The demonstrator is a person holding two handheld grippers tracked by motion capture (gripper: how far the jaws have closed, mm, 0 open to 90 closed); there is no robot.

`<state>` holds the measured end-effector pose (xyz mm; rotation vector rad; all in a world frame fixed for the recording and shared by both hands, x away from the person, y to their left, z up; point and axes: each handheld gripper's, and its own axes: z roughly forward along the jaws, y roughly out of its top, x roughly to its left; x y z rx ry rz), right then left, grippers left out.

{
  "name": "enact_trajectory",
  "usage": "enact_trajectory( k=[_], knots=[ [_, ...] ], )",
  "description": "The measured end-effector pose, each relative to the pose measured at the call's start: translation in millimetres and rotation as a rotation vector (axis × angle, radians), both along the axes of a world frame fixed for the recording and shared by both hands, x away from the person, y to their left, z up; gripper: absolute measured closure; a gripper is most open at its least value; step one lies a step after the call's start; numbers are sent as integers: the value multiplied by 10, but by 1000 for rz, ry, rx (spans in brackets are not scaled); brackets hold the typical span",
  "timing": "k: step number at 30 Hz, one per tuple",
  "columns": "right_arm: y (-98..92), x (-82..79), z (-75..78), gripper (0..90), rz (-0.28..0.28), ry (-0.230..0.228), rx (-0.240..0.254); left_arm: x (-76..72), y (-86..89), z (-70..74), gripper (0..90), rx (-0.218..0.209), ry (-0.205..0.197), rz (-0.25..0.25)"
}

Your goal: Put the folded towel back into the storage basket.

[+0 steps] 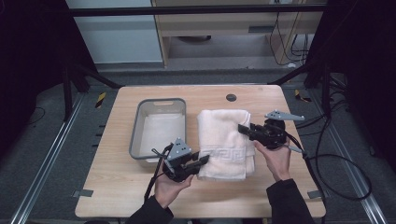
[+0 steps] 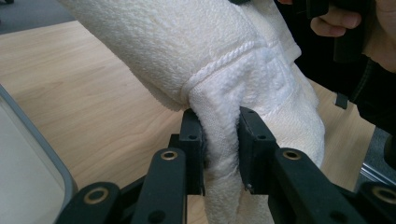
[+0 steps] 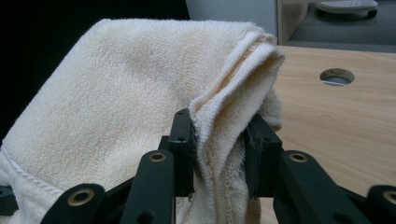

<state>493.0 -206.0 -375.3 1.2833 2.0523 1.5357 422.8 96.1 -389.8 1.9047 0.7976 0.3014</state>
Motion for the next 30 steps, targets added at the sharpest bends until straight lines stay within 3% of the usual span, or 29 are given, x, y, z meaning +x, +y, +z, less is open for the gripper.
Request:
enact_trajectory(
  k=[30],
  knots=[
    [293, 118, 473, 683, 10, -95, -23, 86, 280, 319, 731, -46, -67, 62]
  ],
)
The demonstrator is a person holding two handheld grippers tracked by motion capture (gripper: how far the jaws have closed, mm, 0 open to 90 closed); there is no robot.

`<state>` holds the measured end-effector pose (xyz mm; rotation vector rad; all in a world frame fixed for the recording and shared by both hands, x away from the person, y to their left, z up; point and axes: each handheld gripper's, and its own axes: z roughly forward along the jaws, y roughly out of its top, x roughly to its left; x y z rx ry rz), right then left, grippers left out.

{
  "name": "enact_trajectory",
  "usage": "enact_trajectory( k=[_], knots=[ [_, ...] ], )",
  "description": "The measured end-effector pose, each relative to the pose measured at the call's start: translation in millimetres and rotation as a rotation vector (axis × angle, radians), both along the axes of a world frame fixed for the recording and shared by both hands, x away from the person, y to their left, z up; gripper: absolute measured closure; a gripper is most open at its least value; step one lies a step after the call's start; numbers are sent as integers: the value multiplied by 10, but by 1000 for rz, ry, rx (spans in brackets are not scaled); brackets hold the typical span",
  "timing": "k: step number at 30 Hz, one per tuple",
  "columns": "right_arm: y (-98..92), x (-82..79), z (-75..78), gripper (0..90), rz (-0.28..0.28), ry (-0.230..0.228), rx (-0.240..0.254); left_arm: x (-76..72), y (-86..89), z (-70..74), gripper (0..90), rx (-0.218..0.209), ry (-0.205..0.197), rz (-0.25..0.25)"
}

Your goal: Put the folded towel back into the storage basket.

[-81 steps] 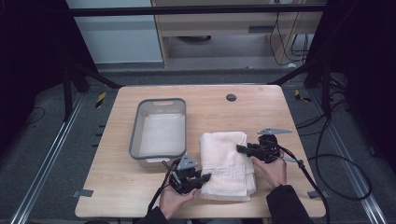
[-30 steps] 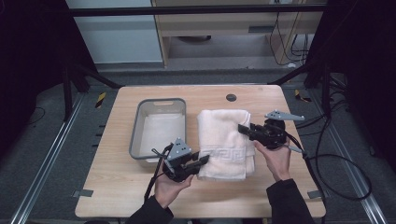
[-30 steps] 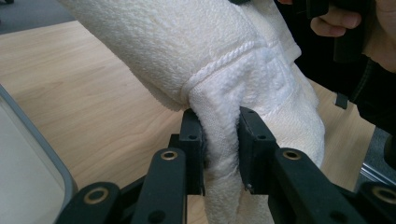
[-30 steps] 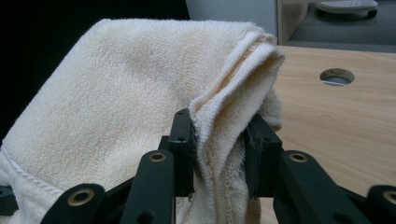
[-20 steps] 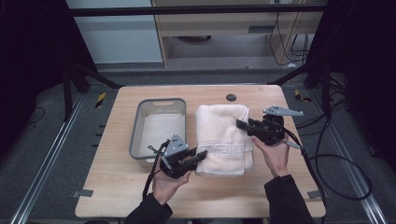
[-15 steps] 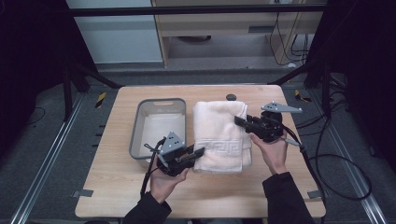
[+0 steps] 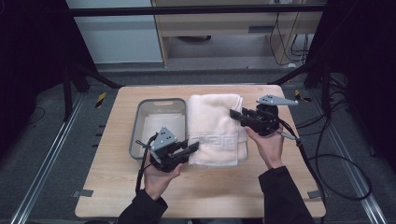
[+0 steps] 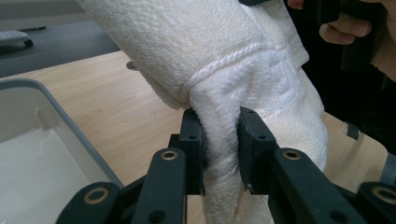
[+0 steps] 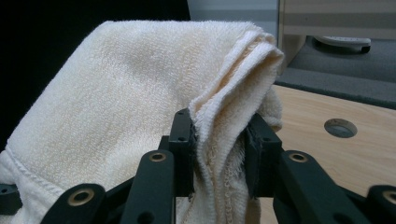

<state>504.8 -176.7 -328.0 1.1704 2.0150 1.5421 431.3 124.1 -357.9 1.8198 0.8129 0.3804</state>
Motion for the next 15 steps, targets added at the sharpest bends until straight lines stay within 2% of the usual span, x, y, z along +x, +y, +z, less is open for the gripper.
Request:
enact_trajectory(
  k=[3, 15],
  knots=[
    [54, 19, 61, 683, 5, -18, -4, 7, 46, 37, 731, -9, -8, 10],
    [241, 85, 140, 683, 10, -34, -8, 46, 216, 80, 731, -25, -20, 45]
  ],
)
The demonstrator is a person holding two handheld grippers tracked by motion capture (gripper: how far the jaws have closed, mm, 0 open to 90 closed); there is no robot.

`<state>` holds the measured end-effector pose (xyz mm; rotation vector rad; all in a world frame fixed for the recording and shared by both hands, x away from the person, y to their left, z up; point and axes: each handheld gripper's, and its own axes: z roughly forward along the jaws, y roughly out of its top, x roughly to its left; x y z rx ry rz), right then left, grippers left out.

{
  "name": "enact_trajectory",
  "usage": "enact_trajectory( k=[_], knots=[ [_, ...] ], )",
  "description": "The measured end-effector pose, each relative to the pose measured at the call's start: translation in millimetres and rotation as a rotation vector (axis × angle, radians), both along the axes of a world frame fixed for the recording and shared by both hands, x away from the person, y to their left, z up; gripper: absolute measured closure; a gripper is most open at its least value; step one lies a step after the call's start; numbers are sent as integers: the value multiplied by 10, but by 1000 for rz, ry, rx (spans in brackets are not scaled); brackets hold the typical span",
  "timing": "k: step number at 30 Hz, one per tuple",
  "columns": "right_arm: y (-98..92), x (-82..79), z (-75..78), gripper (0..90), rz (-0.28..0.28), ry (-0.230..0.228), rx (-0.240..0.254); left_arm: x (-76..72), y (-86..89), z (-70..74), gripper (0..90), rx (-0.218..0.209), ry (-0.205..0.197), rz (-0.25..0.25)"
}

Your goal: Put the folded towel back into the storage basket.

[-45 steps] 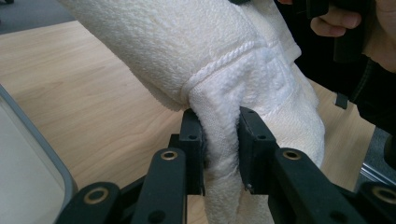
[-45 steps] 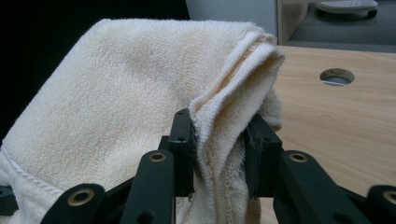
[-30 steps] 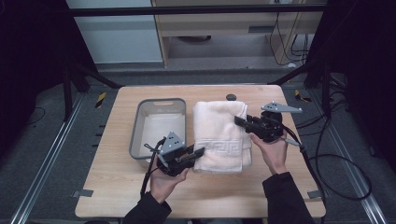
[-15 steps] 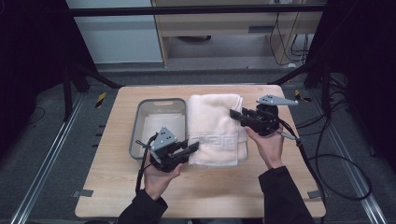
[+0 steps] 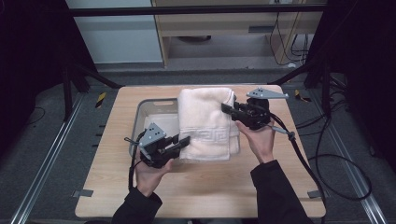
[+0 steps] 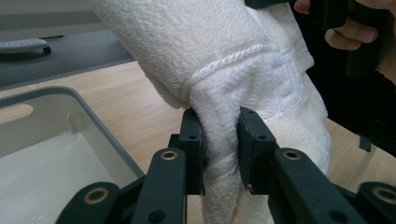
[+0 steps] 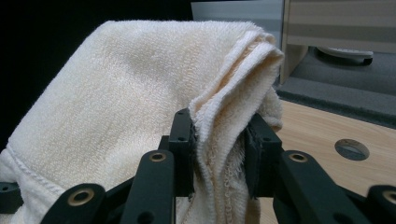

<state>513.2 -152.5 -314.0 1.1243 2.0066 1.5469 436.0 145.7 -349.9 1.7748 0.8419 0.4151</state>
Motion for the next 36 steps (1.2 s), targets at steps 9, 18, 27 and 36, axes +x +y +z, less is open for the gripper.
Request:
enact_trajectory(
  k=[9, 18, 27, 36],
  knots=[
    [114, 49, 62, 683, 3, -5, -3, 29, 102, 30, 731, -20, -4, 20],
    [271, 93, 133, 683, 9, -21, -8, 46, 237, 66, 731, -41, -16, 38],
    [442, 133, 172, 683, 20, -32, -17, 54, 401, 87, 730, -48, -18, 70],
    [675, 220, 169, 683, 44, -33, -33, 57, 590, 62, 730, -48, -12, 113]
  ],
)
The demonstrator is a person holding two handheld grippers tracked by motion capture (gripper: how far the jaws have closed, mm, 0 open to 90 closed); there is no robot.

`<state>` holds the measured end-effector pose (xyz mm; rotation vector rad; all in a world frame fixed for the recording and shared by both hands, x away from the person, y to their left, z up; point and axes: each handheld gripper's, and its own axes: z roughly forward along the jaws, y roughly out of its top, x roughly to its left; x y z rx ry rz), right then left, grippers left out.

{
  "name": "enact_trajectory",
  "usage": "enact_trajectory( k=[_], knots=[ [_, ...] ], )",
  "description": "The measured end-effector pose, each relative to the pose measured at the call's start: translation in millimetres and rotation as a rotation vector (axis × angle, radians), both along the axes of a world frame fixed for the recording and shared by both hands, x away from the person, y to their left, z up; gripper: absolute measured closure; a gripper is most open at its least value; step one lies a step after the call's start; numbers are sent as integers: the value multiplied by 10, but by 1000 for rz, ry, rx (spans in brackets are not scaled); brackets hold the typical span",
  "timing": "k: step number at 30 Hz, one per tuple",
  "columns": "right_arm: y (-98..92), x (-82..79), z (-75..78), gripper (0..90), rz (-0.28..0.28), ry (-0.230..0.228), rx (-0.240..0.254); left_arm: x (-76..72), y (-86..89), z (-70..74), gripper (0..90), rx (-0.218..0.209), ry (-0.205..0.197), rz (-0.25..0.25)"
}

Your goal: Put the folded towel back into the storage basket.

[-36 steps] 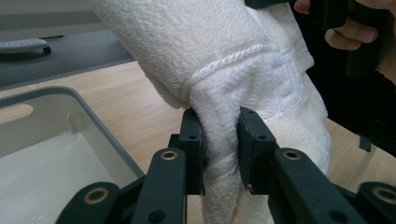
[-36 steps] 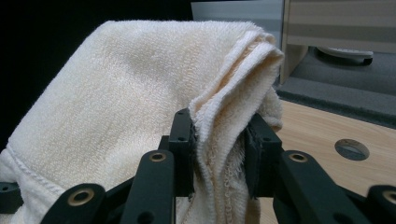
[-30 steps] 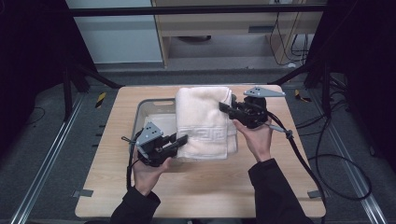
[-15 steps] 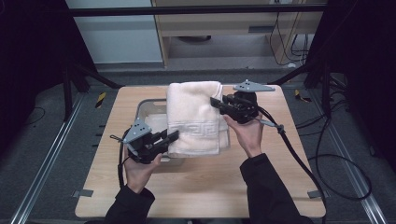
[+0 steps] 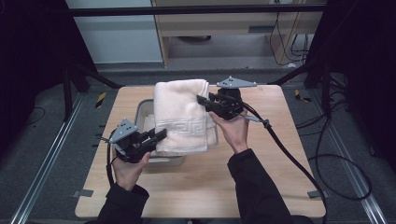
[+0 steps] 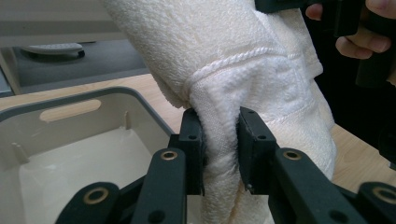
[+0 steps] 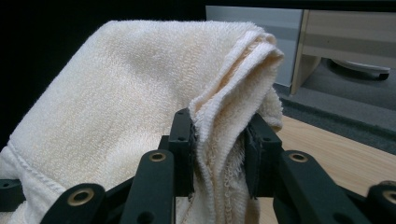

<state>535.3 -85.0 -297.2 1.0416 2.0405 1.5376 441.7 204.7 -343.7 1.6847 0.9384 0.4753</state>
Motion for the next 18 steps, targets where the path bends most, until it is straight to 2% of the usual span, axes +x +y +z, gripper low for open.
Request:
enact_trajectory(
  k=[18],
  knots=[
    [426, 163, 15, 682, 36, 7, 7, 16, 349, 21, 730, -18, -2, 79]
  ],
)
